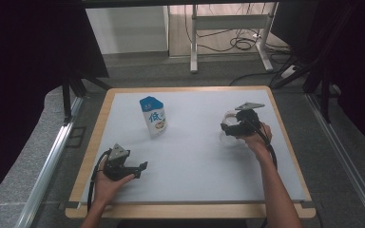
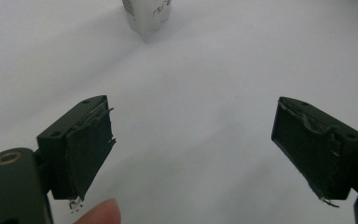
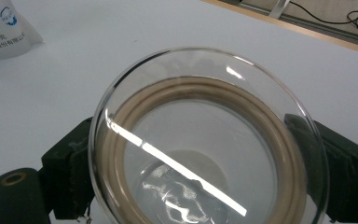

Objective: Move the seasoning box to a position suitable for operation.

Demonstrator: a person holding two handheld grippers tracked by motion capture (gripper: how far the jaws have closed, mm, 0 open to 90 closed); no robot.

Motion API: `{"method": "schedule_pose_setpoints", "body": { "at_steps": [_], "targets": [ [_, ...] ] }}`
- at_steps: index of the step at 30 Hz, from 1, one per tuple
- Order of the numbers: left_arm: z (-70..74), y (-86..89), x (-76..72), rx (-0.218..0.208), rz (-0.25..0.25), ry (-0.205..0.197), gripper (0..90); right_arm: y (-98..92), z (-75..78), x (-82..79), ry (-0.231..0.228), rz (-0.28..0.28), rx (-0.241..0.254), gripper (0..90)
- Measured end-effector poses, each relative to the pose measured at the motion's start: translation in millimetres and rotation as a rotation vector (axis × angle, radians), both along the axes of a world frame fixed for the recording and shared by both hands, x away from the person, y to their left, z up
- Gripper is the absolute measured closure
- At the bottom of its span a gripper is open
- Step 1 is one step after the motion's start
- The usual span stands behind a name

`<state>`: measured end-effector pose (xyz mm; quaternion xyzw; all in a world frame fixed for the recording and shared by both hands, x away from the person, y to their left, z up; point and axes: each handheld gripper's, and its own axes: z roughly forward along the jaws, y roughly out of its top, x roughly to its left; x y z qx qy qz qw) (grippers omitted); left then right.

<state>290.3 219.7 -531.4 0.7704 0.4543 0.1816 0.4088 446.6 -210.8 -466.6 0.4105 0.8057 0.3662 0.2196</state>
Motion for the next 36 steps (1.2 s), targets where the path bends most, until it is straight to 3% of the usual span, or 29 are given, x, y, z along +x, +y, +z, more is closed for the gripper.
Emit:
{"method": "schedule_pose_setpoints", "body": {
  "at_steps": [10, 20, 36],
  "targets": [
    [0.2, 0.7, -0.1, 0.001, 0.001, -0.006, 12.6, 4.3, -0.1, -2.4, -0.01, -0.003, -0.03, 11.2],
    [0.2, 0.8, -0.2, 0.002, 0.002, -0.008, 12.6, 0.3, 5.0, -5.3, -0.023, 0.0, -0.009, 11.3],
    [0.4, 2.3, 0.2, -0.003, 0.006, -0.006, 12.6, -1.6, 20.9, -34.7, -0.06, 0.052, -0.007, 11.3]
  ]
}}
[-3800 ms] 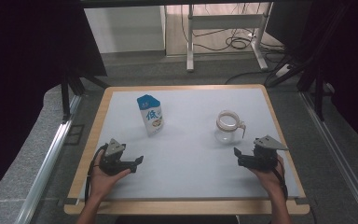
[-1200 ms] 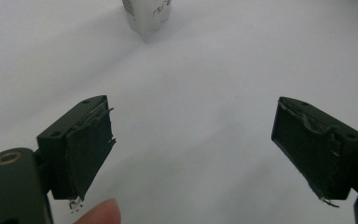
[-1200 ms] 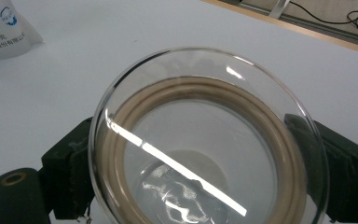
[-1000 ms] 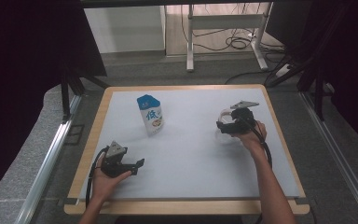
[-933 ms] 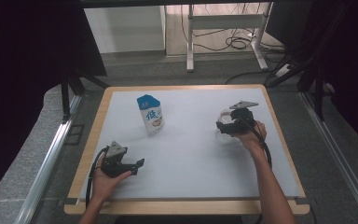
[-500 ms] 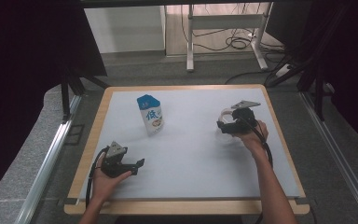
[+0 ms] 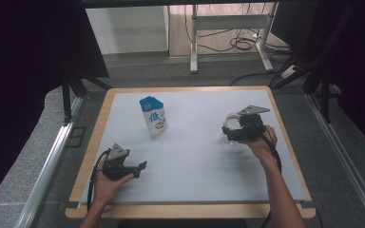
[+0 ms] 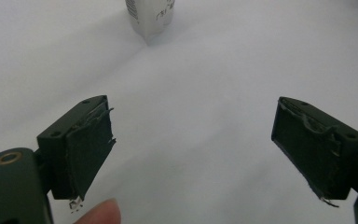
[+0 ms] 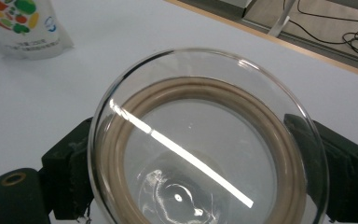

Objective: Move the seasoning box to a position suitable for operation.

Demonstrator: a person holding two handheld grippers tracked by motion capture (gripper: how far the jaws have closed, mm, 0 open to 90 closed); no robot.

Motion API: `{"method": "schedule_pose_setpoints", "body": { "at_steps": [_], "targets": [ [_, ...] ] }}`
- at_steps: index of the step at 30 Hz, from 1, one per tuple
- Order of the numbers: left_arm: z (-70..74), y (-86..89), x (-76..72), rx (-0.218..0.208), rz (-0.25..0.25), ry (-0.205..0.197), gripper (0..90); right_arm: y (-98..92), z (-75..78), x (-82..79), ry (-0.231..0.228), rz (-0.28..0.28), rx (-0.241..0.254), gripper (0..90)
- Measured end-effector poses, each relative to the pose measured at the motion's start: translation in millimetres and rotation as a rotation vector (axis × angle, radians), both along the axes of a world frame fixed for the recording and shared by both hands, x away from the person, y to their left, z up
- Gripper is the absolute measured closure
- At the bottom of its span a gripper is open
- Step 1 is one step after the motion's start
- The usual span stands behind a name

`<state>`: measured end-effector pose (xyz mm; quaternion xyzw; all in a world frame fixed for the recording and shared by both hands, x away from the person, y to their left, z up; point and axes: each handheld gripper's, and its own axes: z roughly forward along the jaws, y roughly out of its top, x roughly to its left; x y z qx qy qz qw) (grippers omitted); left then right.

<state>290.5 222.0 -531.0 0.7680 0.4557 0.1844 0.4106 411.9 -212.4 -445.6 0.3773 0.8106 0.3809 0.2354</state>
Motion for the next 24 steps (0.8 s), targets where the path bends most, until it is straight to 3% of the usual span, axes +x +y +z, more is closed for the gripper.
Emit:
{"method": "schedule_pose_setpoints", "body": {
  "at_steps": [20, 24],
  "targets": [
    [-1.5, 0.0, 1.1, 0.005, -0.001, 0.011, 12.6, 14.5, -13.8, -50.3, 0.035, 0.098, -0.031, 11.3],
    [-1.7, -0.7, 1.0, 0.006, -0.004, 0.012, 12.5, 17.2, -17.5, -55.8, 0.047, 0.095, -0.047, 11.2]
  ]
}}
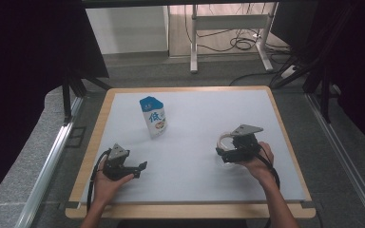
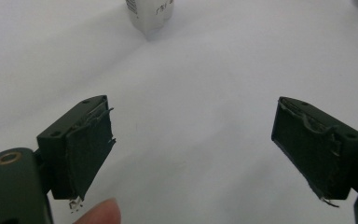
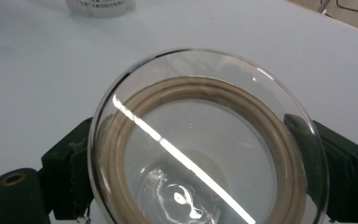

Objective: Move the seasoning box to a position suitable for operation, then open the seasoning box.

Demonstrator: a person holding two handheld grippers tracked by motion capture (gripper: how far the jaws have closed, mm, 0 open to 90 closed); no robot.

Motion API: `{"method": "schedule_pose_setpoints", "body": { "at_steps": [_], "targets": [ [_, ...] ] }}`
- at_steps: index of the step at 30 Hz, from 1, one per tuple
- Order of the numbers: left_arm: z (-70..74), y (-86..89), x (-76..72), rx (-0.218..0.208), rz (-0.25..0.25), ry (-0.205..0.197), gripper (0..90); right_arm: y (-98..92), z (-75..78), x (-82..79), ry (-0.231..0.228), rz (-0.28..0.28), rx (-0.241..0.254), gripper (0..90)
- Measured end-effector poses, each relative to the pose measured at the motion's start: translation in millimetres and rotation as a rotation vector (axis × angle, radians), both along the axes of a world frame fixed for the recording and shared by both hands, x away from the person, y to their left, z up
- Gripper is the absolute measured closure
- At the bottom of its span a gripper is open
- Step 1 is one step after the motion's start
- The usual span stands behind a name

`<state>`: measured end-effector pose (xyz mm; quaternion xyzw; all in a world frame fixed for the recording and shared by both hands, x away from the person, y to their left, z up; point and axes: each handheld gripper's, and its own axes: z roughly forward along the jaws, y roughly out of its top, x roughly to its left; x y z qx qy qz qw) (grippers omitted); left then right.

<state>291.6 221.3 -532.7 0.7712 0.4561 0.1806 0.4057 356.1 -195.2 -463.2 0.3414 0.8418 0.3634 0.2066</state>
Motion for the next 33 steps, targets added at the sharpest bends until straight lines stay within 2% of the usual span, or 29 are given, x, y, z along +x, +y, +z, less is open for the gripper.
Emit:
{"method": "schedule_pose_setpoints", "body": {
  "at_steps": [3, 9, 12, 16, 19, 23, 26, 28, 33],
  "targets": [
    [0.1, -0.7, -0.3, -0.001, -0.001, 0.0, 12.5, 1.8, -4.2, -1.1, 0.014, -0.007, -0.002, 11.2],
    [0.1, -1.0, -0.5, -0.004, 0.0, 0.001, 12.2, 2.7, -5.9, -3.6, 0.006, -0.036, 0.004, 10.6],
    [0.5, -1.2, -1.1, -0.006, -0.001, 0.002, 12.1, 5.1, -6.0, -6.5, -0.01, -0.053, -0.009, 5.3],
    [1.4, -0.8, -1.9, -0.016, -0.007, -0.001, 12.3, 4.0, 3.9, -13.1, -0.053, -0.065, 0.054, 4.4],
    [2.6, -0.8, -3.1, -0.027, -0.014, -0.013, 12.8, -0.8, 16.7, -17.5, -0.087, -0.062, 0.099, 5.9],
    [4.4, -1.2, -5.6, -0.012, -0.002, -0.043, 14.5, -19.4, 29.9, -21.6, -0.127, -0.066, 0.187, 19.4],
    [6.2, -1.7, -7.4, -0.014, -0.005, -0.056, 14.5, -36.4, 33.5, -23.7, -0.149, -0.09, 0.237, 31.0],
    [7.6, -3.4, -8.6, -0.012, -0.012, -0.063, 14.5, -48.0, 34.1, -24.3, -0.156, -0.102, 0.287, 41.3],
    [10.9, -6.5, -9.4, -0.02, -0.02, -0.069, 14.8, -64.6, 36.8, -27.2, -0.159, -0.109, 0.295, 67.9]
  ]
}}
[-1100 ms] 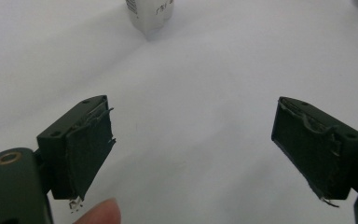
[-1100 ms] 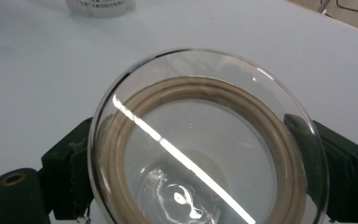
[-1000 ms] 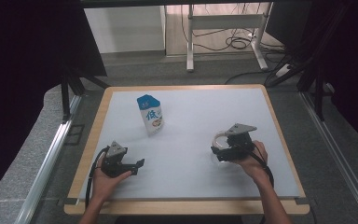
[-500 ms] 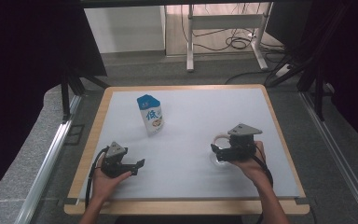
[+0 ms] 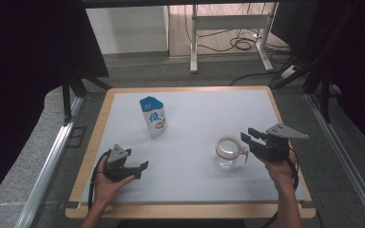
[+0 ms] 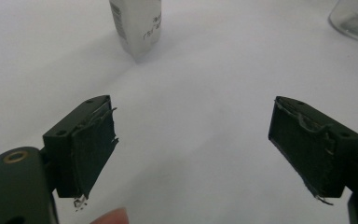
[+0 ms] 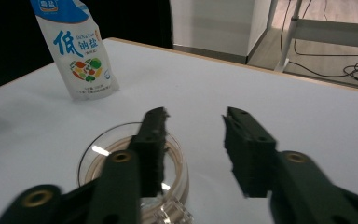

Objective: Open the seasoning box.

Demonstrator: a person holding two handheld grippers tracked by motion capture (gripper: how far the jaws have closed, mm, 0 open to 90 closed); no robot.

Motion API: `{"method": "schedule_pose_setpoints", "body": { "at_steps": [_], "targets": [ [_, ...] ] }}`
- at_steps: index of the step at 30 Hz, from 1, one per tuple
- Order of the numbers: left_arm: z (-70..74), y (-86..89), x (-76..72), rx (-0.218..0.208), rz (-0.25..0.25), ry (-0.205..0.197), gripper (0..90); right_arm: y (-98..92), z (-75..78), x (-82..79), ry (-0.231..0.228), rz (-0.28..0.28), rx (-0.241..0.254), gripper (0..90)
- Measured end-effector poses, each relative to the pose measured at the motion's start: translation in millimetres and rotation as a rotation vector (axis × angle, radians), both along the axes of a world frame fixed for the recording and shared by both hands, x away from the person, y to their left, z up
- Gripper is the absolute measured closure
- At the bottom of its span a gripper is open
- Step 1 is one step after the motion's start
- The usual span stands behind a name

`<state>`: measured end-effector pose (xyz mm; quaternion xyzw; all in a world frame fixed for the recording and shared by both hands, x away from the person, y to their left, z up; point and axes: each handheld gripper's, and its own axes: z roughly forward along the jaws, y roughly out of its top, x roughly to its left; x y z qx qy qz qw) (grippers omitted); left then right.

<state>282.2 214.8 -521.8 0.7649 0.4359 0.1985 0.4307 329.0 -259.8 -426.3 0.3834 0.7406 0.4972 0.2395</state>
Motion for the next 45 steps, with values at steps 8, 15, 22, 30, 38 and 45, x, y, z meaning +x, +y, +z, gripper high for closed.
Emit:
{"method": "schedule_pose_setpoints", "body": {
  "at_steps": [8, 15, 22, 30, 38, 45],
  "targets": [
    [-2.0, -3.9, -1.6, -0.005, 0.009, -0.001, 15.0, -8.1, -8.6, -4.3, 0.011, -0.004, -0.064, 89.6],
    [-3.6, -9.4, -1.6, 0.011, -0.002, -0.009, 16.8, -1.0, -17.0, -2.5, 0.028, 0.0, -0.121, 90.0],
    [-4.5, -8.3, 0.7, -0.007, -0.005, 0.017, 18.2, 0.1, -19.6, -10.1, 0.033, 0.007, -0.124, 90.0],
    [-5.4, -9.7, 2.5, -0.015, -0.007, 0.025, 20.0, -1.4, -21.7, -17.1, 0.031, 0.005, -0.121, 90.0],
    [-4.6, -12.6, 2.3, -0.033, -0.031, 0.014, 34.2, -2.1, -24.1, -18.7, 0.021, 0.003, -0.103, 90.0],
    [0.4, -23.3, 1.4, -0.065, -0.081, 0.028, 61.3, -4.0, -25.0, -18.6, 0.024, 0.007, -0.088, 90.0]
  ]
}}
